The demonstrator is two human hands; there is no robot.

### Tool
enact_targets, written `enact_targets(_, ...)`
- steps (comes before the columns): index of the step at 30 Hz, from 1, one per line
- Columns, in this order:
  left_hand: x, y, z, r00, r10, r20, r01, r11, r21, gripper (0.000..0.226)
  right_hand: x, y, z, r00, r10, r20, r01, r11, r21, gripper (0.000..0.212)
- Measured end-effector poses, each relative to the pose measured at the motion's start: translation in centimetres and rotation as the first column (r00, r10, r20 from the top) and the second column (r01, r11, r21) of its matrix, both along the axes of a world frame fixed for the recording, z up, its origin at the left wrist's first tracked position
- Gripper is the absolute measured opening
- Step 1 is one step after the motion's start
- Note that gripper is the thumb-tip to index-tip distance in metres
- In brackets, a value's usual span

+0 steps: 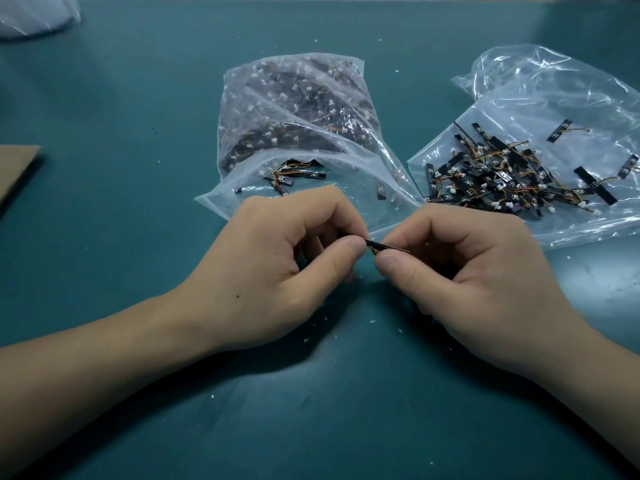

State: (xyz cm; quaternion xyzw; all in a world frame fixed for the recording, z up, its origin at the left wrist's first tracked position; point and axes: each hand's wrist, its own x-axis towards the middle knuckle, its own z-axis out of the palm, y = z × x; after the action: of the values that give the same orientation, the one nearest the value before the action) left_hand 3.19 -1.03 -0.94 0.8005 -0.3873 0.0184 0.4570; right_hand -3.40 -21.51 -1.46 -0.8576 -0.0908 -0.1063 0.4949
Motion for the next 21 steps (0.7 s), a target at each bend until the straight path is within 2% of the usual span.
enact_targets(5, -0.14, -0.06, 0.21, 0.999, -0.007, -0.051, 0.007, 1.000, -0.001, 0.006, -0.27, 0.04, 0.21, 1.000, 0.006, 0.010, -0.006, 1.000, 0.008, 0.011)
enact_targets(21, -0.21, -0.16, 0.52, 0.998, -0.042, -0.041, 0.045, 0.997, 0.070, 0.012, -0.32, -0.35, 0.21, 0.999, 0.028, 0.023, -0.027, 0.999, -0.035, 0.011)
